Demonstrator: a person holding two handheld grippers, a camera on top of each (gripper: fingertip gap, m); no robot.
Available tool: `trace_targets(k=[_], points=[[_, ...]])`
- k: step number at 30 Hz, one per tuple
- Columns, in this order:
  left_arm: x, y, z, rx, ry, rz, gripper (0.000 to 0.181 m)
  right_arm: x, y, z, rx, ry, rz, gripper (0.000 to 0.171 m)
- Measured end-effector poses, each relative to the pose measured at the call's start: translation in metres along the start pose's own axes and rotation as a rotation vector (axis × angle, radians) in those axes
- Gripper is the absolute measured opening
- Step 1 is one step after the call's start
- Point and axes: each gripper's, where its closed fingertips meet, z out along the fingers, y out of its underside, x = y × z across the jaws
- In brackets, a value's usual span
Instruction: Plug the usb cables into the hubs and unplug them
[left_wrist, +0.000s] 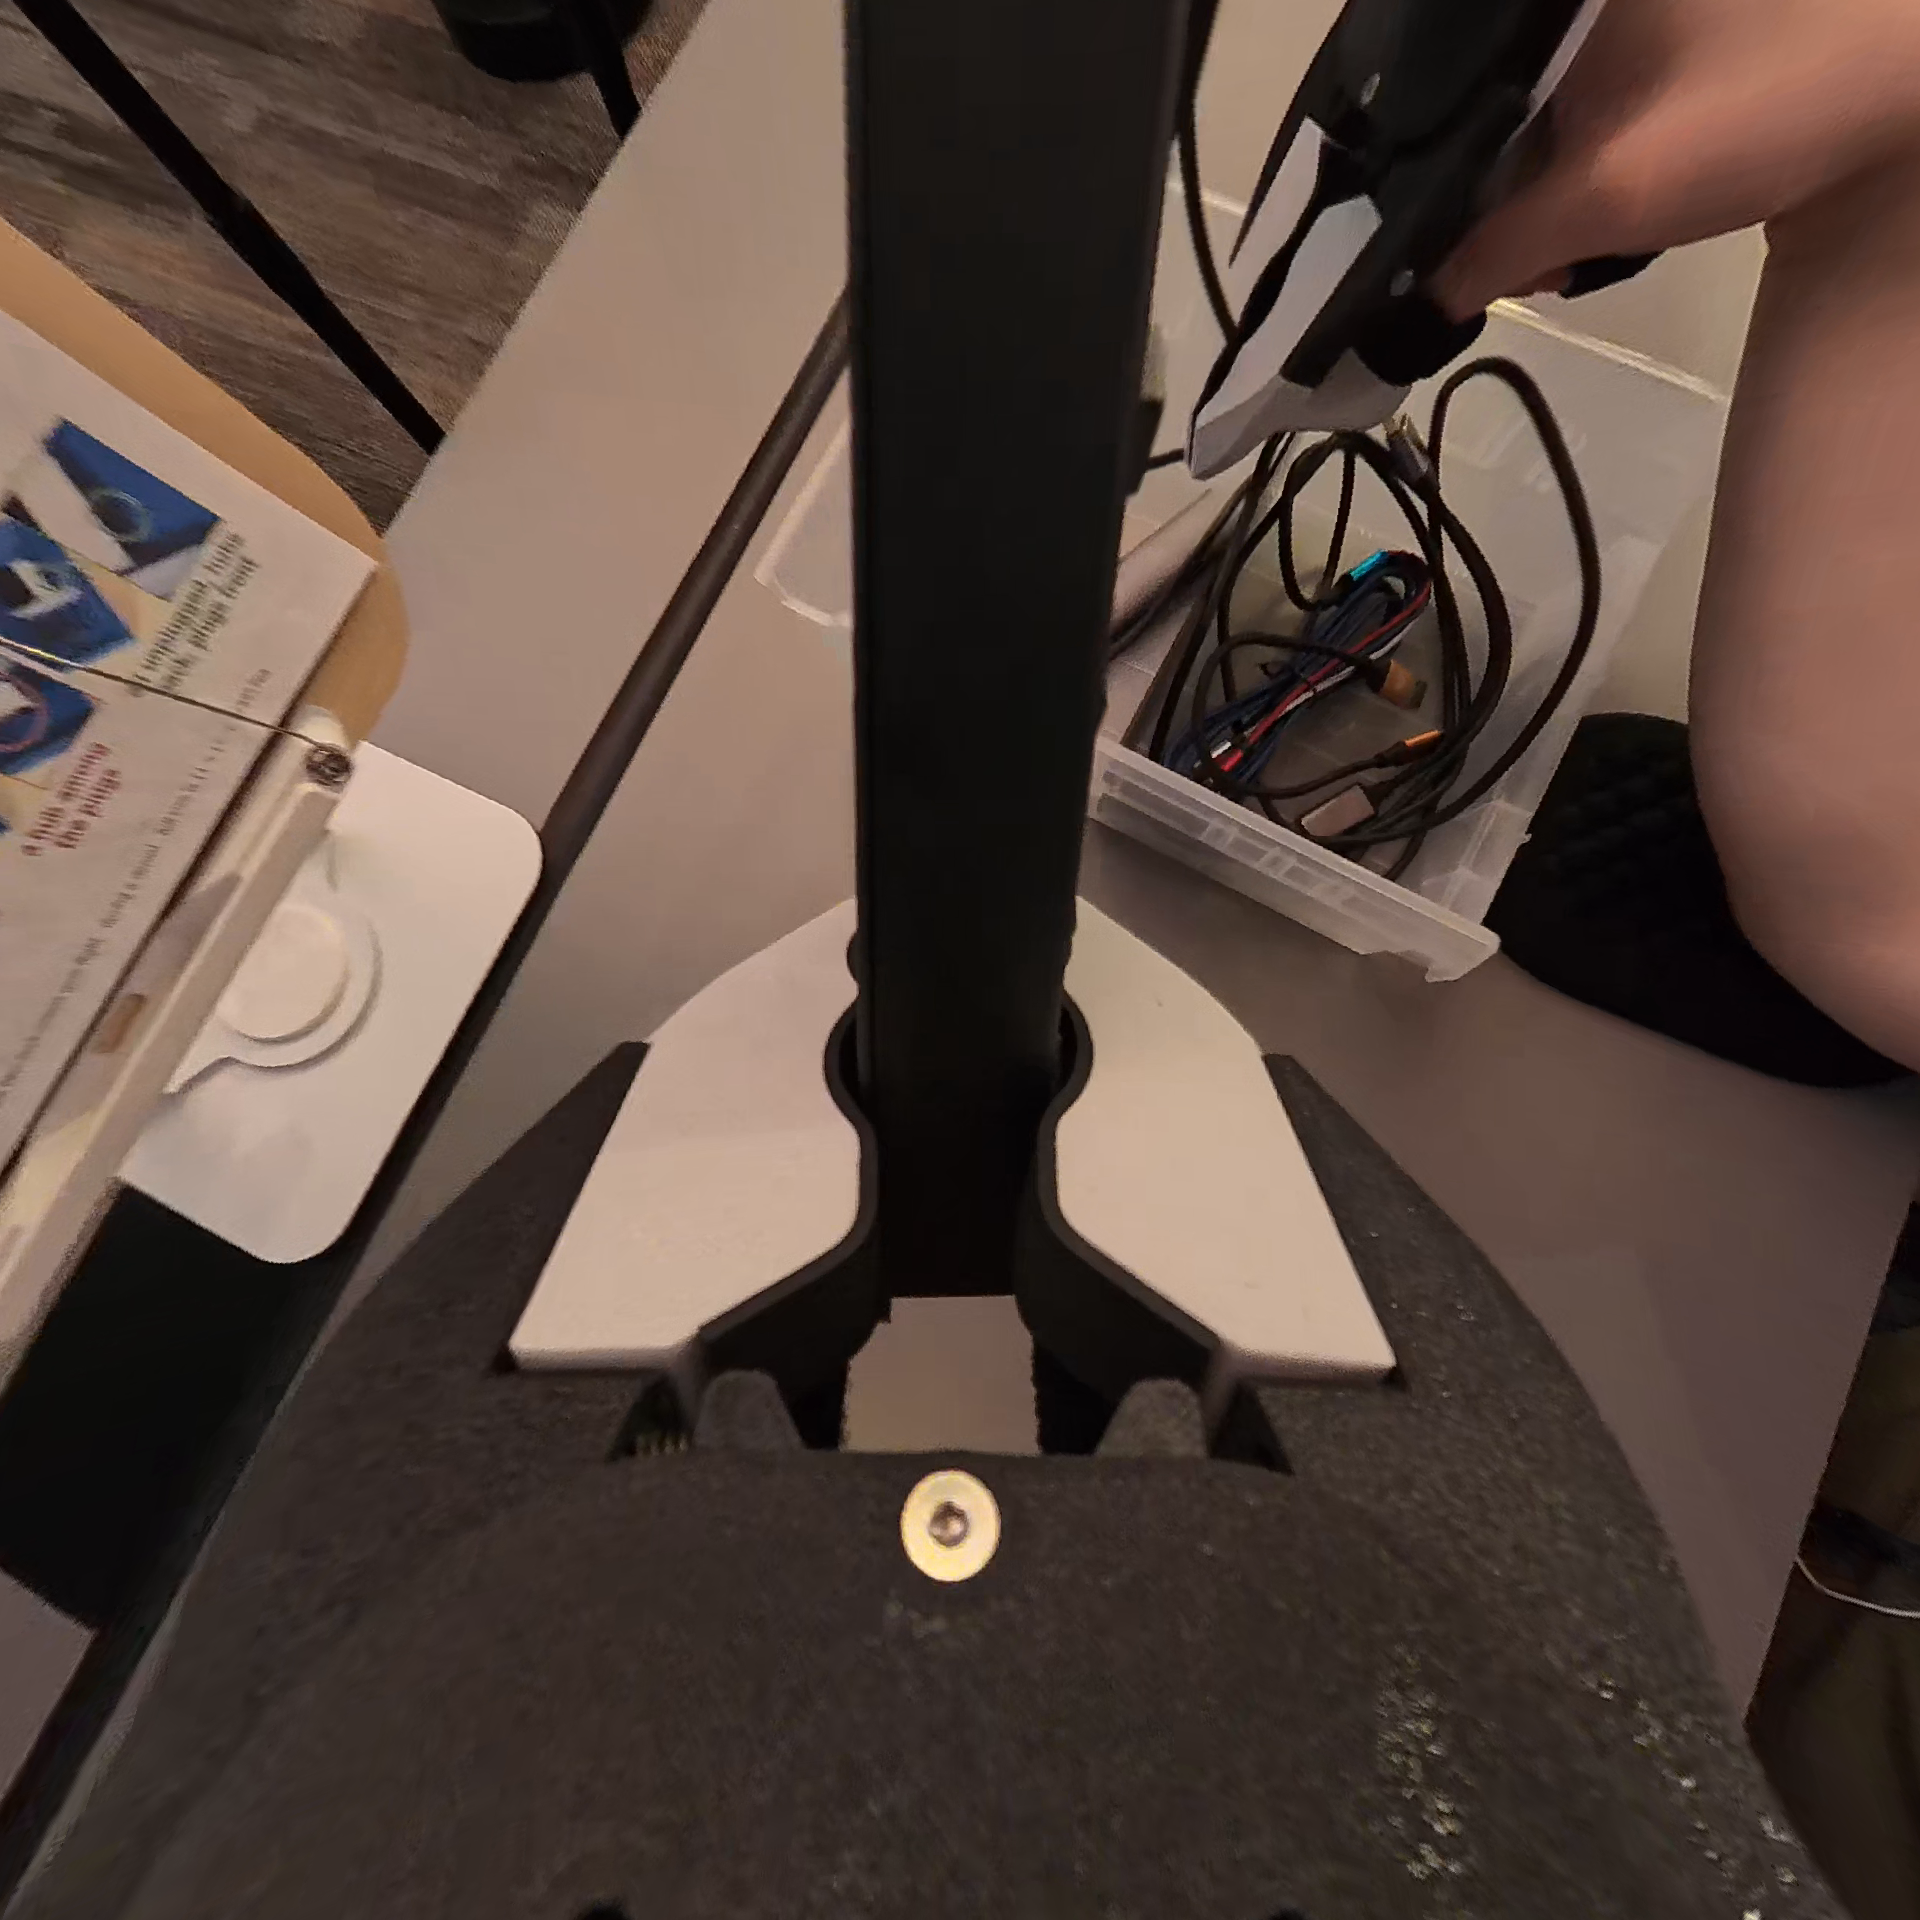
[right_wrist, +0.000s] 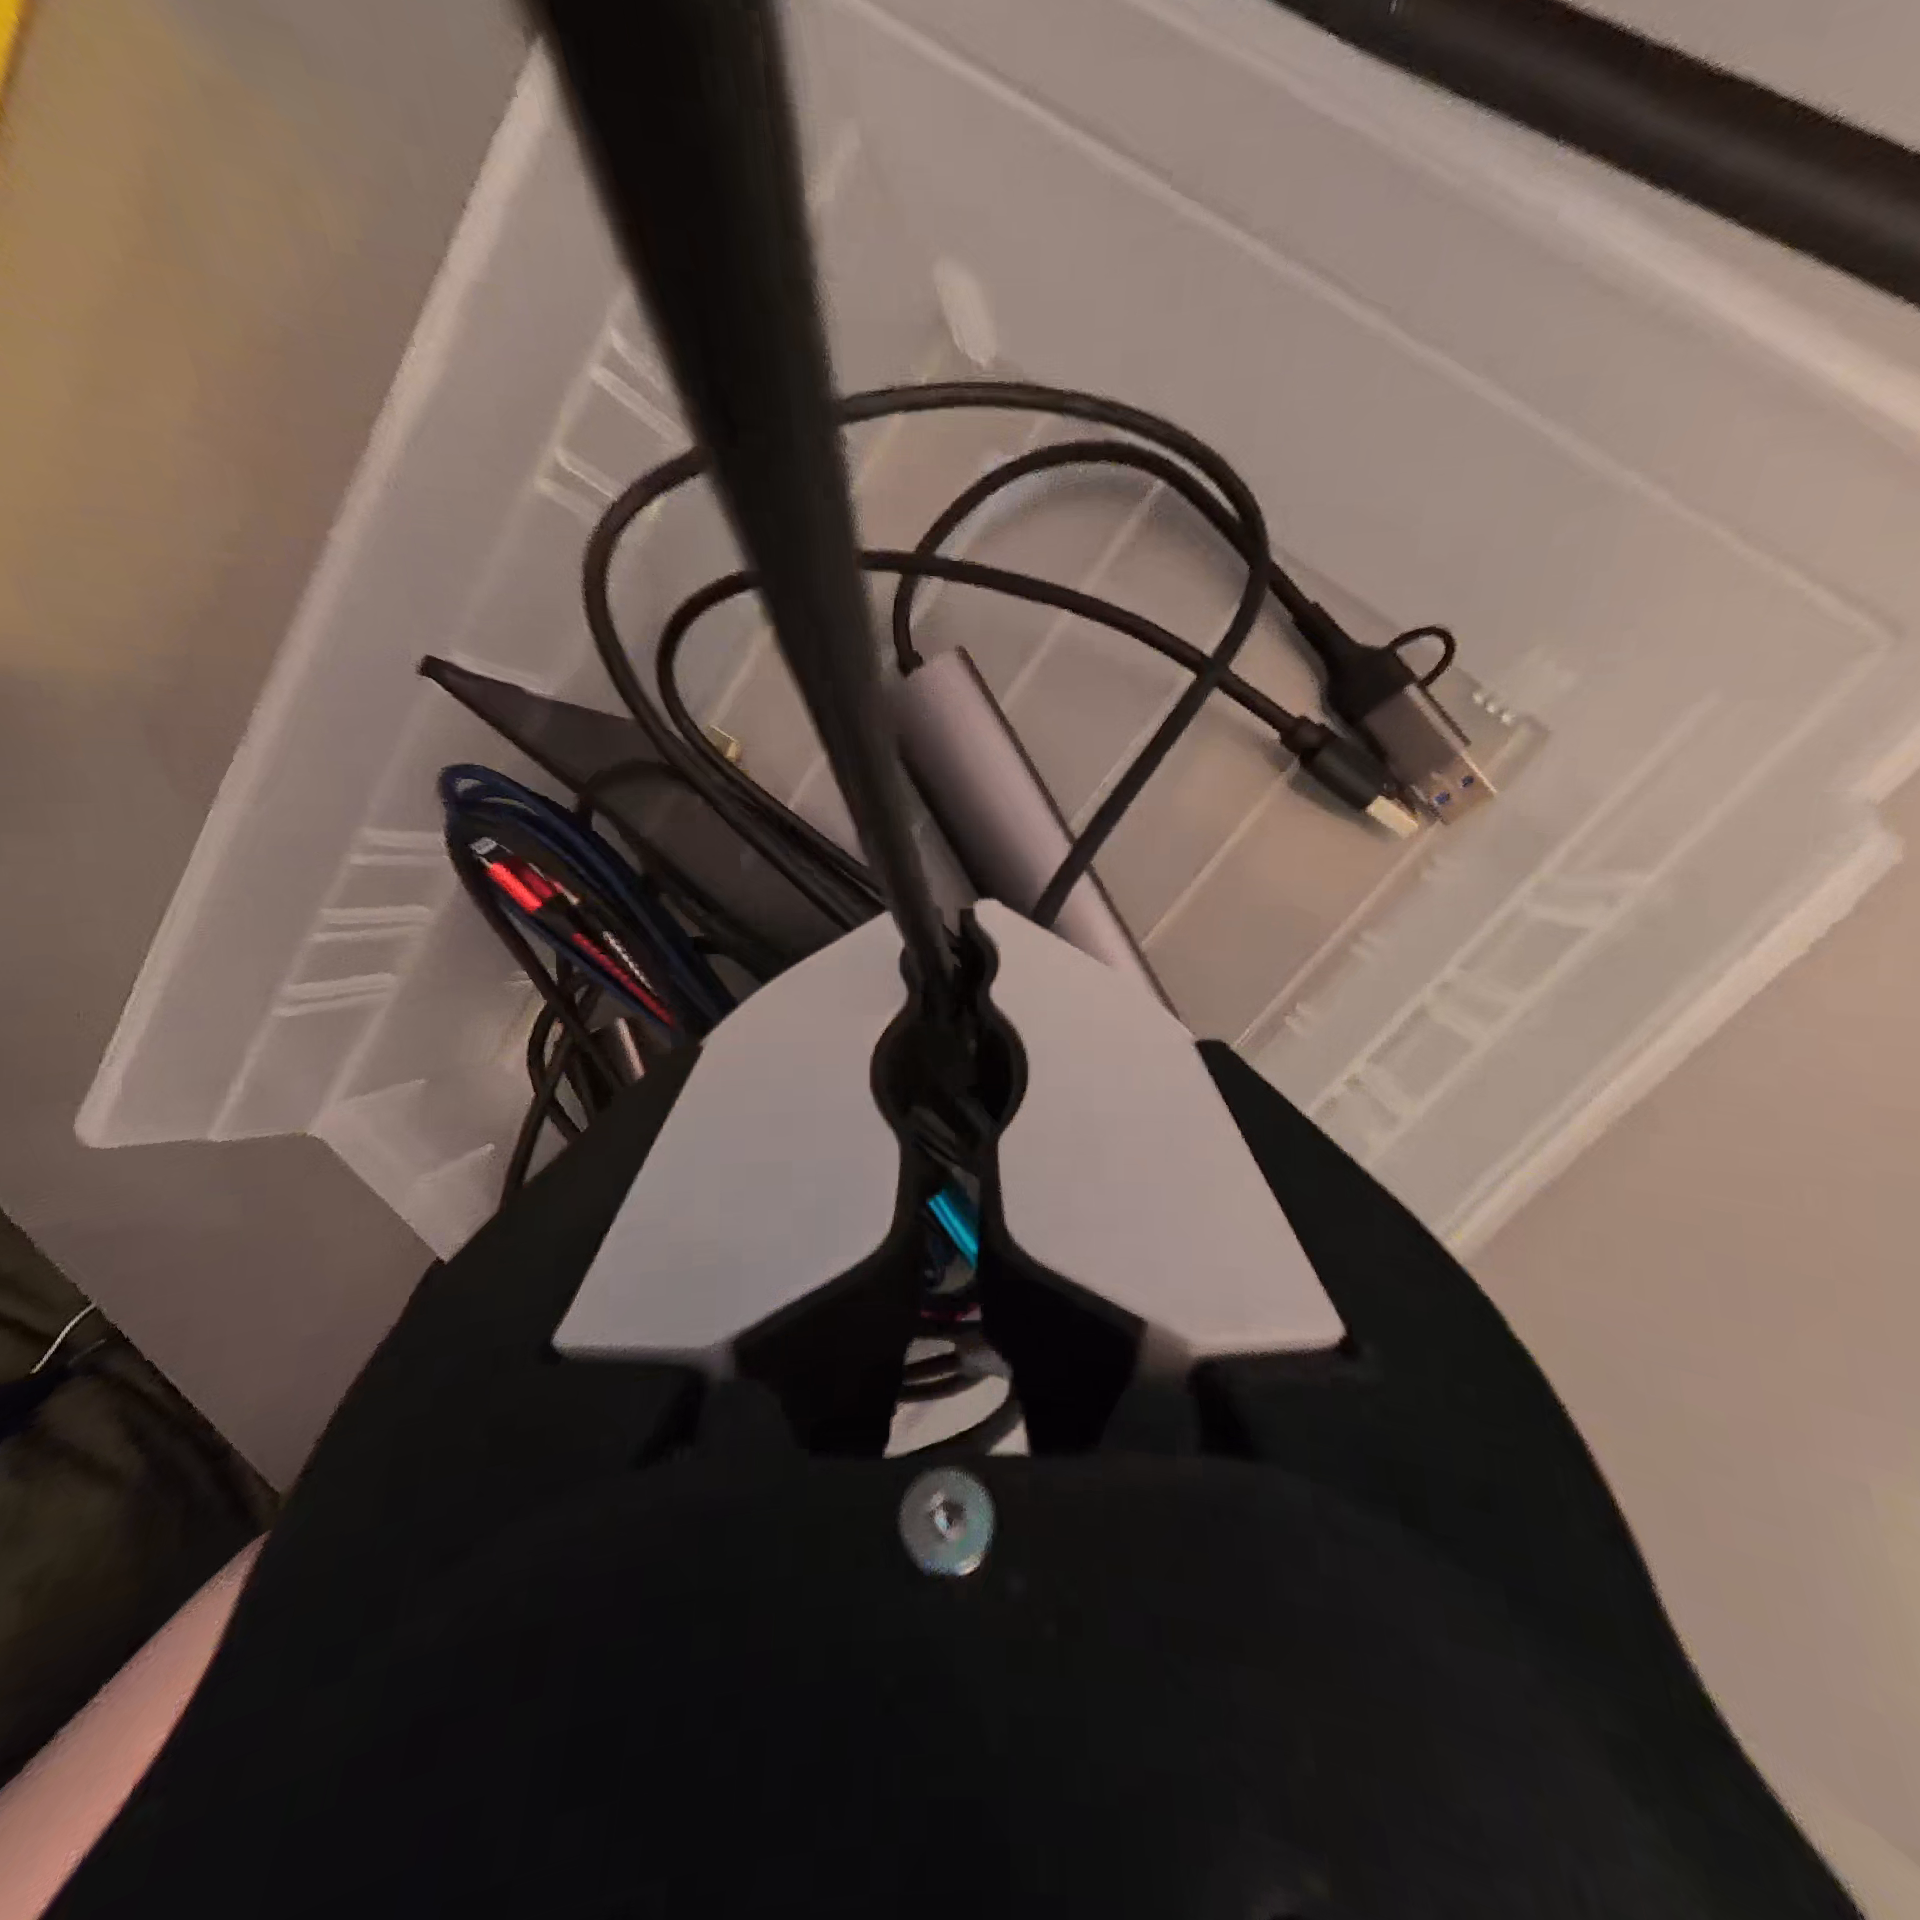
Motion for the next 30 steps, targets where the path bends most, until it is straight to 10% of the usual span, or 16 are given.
trace_targets(k=[12,19,24,30], points=[[-0.013,0.012,0.037,-0.161,-0.037,0.049,0.027,-0.007,0.009,-0.086,0.307,-0.044,0.071,0.028],[-0.007,0.02,0.047,-0.239,-0.059,0.193,0.027,-0.072,-0.052,-0.144,0.746,0.011,-0.457,0.038],[-0.008,0.027,0.049,-0.33,-0.142,0.405,0.027,-0.111,-0.089,-0.132,0.857,0.127,-0.73,0.071],[-0.01,0.028,0.048,-0.396,-0.215,0.527,0.027,-0.134,-0.085,-0.087,0.672,0.175,-0.955,0.046]])
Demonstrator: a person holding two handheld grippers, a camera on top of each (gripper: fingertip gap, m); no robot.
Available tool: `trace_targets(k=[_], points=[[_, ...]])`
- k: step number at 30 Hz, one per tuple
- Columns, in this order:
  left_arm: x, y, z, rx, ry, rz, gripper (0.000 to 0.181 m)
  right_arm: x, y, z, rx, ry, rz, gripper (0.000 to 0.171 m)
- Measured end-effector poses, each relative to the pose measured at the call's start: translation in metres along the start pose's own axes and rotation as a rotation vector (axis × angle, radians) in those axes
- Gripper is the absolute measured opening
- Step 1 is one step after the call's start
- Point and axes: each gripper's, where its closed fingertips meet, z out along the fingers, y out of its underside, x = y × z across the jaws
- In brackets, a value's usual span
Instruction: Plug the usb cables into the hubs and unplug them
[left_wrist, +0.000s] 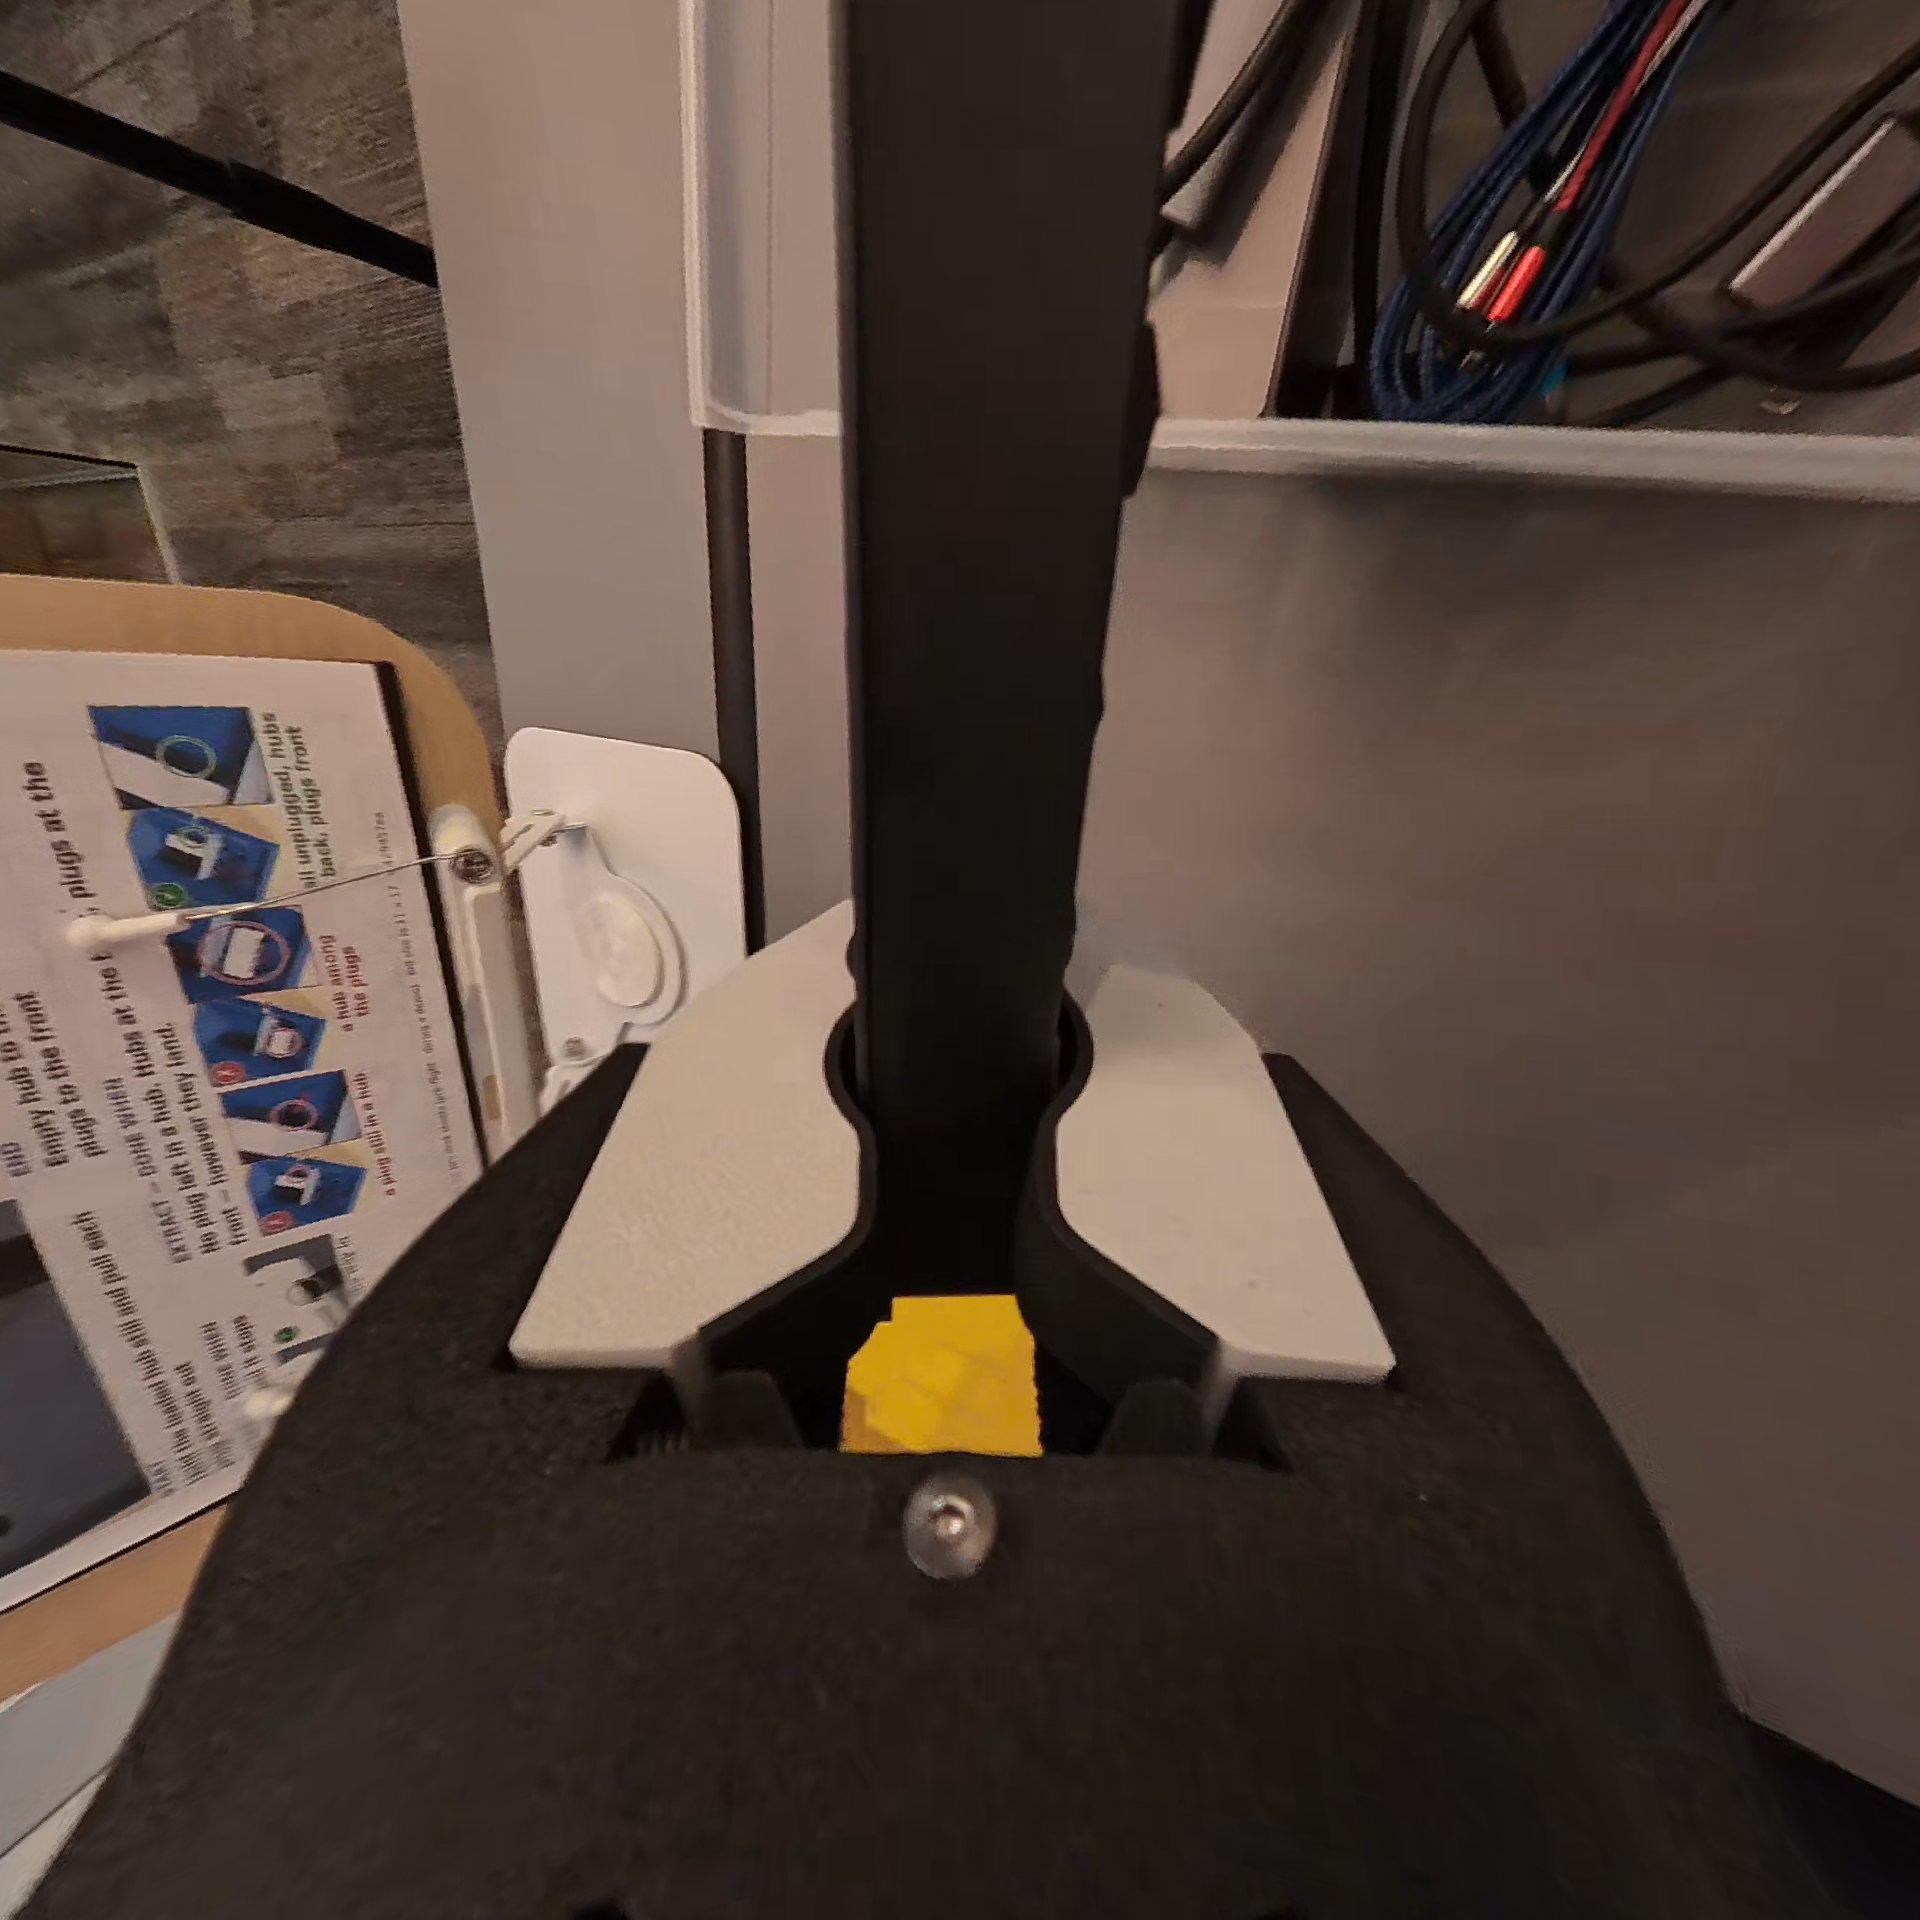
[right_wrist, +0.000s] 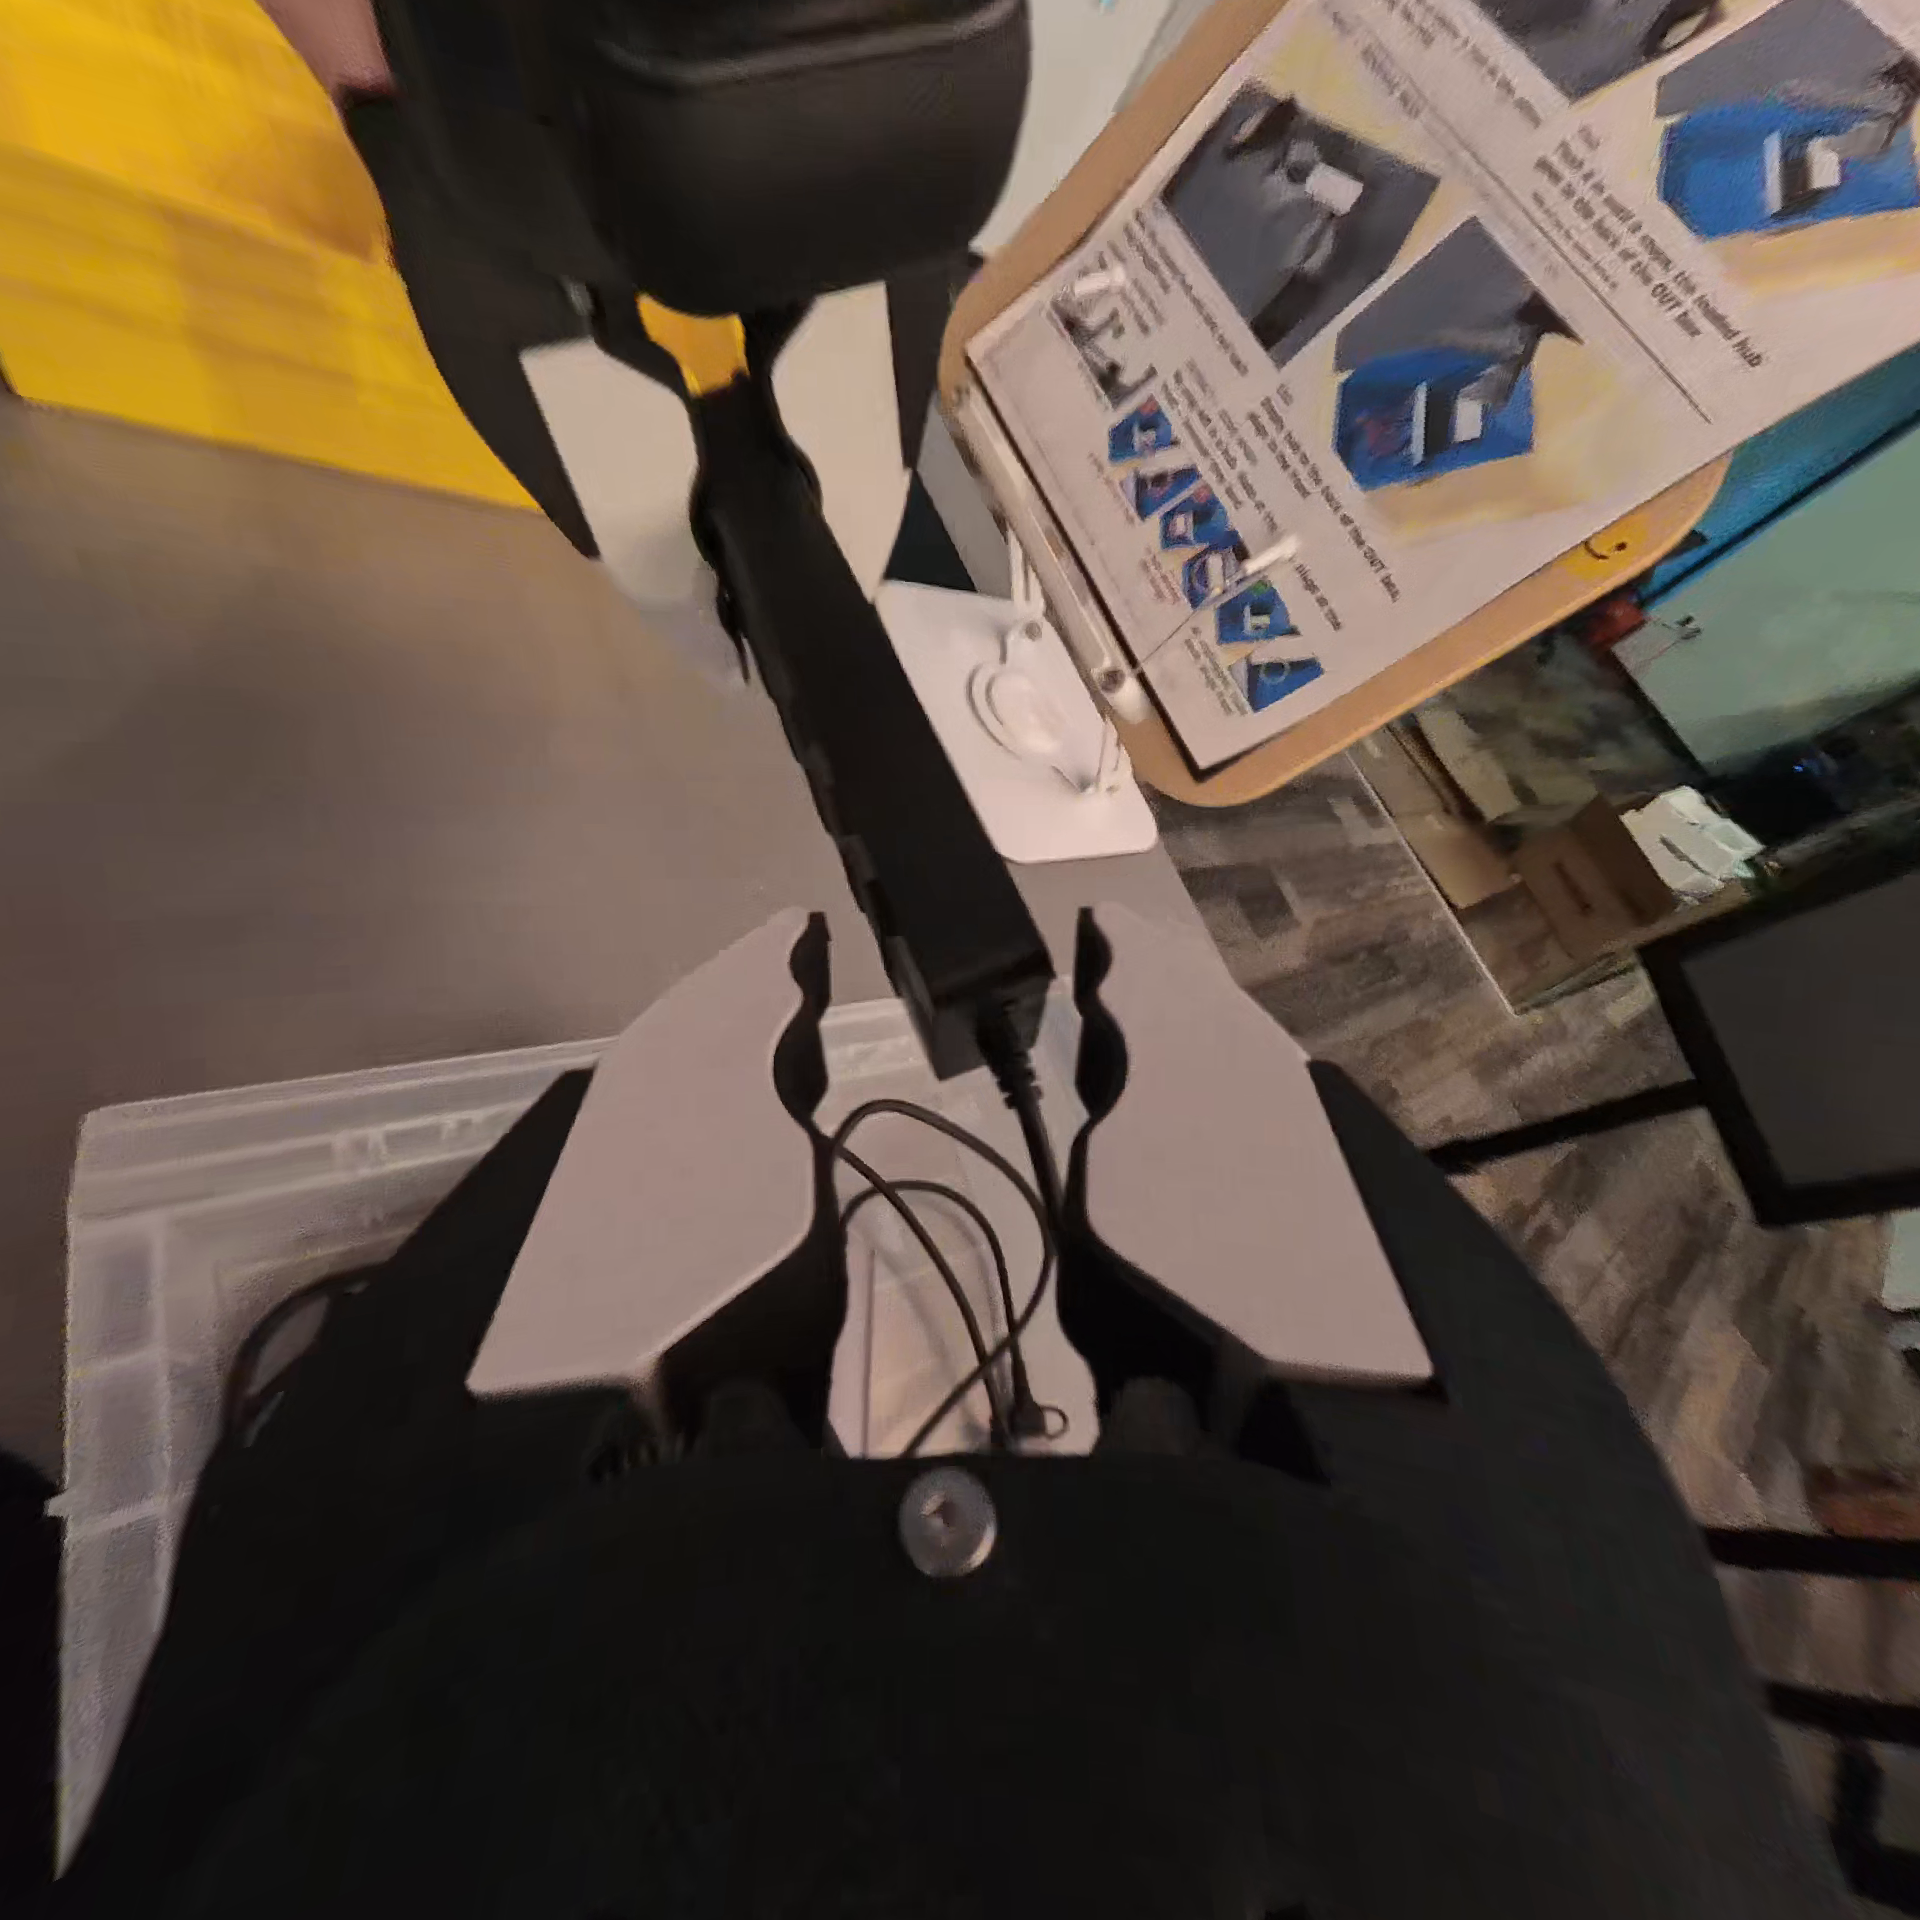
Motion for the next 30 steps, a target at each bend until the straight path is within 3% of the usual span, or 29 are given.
trace_targets(k=[4,10,12,14,21,25,30], points=[[0.0,0.004,-0.003,-0.045,-0.038,0.071,0.027,-0.01,0.001,0.005,-0.025,-0.053,-0.013,0.032],[-0.004,-0.002,-0.007,-0.04,-0.1,0.13,0.029,-0.009,0.0,-0.009,-0.033,-0.05,-0.012,0.027],[-0.015,-0.001,-0.009,-0.061,-0.177,0.134,0.045,-0.001,0.008,-0.02,-0.038,-0.02,0.031,0.026],[-0.022,0.001,-0.01,-0.069,-0.209,0.105,0.05,0.004,0.015,-0.032,-0.006,-0.009,0.075,0.025],[-0.036,0.013,-0.015,-0.021,-0.213,-0.005,0.047,0.035,0.072,-0.062,-0.085,0.13,0.307,0.023],[-0.035,0.023,-0.014,-0.028,-0.21,-0.019,0.044,0.036,0.102,-0.057,-0.184,0.122,0.395,0.024],[-0.027,0.032,-0.011,-0.061,-0.203,0.012,0.043,0.045,0.089,-0.036,-0.209,0.154,0.358,0.024]])
